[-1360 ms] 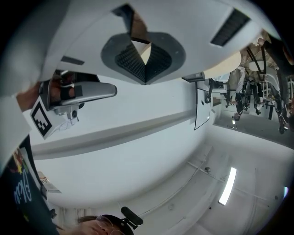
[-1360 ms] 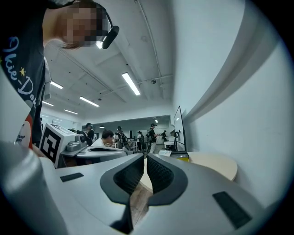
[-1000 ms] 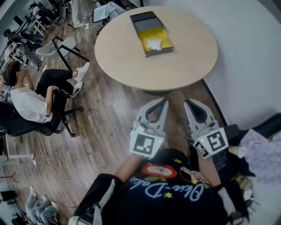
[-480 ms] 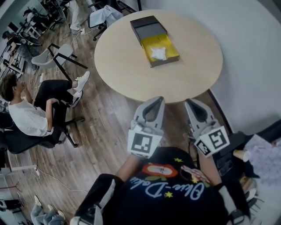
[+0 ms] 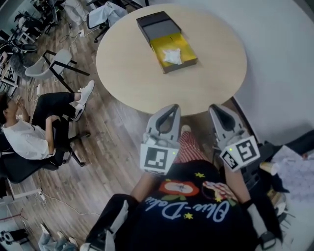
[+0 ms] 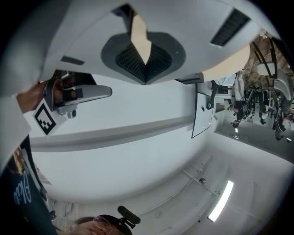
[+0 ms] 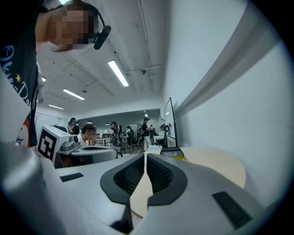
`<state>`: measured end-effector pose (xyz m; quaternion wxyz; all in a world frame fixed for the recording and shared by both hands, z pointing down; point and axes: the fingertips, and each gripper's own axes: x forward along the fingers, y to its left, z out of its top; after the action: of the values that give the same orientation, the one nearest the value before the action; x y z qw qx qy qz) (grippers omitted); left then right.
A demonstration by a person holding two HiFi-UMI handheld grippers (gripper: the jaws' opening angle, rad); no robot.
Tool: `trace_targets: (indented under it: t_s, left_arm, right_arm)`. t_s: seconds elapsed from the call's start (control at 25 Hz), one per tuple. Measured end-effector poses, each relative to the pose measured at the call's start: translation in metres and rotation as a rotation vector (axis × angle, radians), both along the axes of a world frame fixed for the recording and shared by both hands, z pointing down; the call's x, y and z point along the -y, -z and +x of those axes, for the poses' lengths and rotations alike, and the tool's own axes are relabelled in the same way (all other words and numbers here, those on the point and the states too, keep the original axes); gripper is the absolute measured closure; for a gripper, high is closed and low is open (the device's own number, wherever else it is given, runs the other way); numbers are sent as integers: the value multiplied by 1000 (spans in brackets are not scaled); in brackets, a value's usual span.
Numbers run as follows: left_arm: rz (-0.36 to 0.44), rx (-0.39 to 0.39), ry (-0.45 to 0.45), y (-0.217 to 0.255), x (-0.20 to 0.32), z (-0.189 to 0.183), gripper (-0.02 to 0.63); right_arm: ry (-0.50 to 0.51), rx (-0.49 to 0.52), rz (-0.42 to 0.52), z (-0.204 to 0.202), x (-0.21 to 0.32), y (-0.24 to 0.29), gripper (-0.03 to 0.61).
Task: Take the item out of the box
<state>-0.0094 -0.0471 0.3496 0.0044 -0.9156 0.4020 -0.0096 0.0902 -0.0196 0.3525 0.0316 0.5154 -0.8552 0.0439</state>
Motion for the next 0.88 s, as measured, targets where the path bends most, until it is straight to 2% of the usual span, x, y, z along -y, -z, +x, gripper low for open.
trace_targets:
  t_s: [0.08, 0.24, 0.28, 0.4, 0.68, 0.88]
  left_arm:
    - [15, 16, 15, 0, 11, -4, 623]
    - [88, 141, 61, 5, 39, -12, 623]
    - [98, 145, 74, 8, 48, -14, 623]
    - [78, 99, 109, 14, 74, -18, 623]
    - [83, 112, 141, 18, 125, -7, 623]
    - [37, 82, 177, 15, 156, -3, 623]
  right_arm:
    - [9, 12, 6, 0, 16, 1, 581]
    - [52, 43, 20, -7, 55, 3, 581]
    - [64, 49, 23, -8, 65, 5, 581]
    - [96, 49, 36, -11, 95, 11, 581]
    - [153, 47, 45, -6, 154, 17, 581]
    - [171, 49, 21, 8, 183, 12, 581]
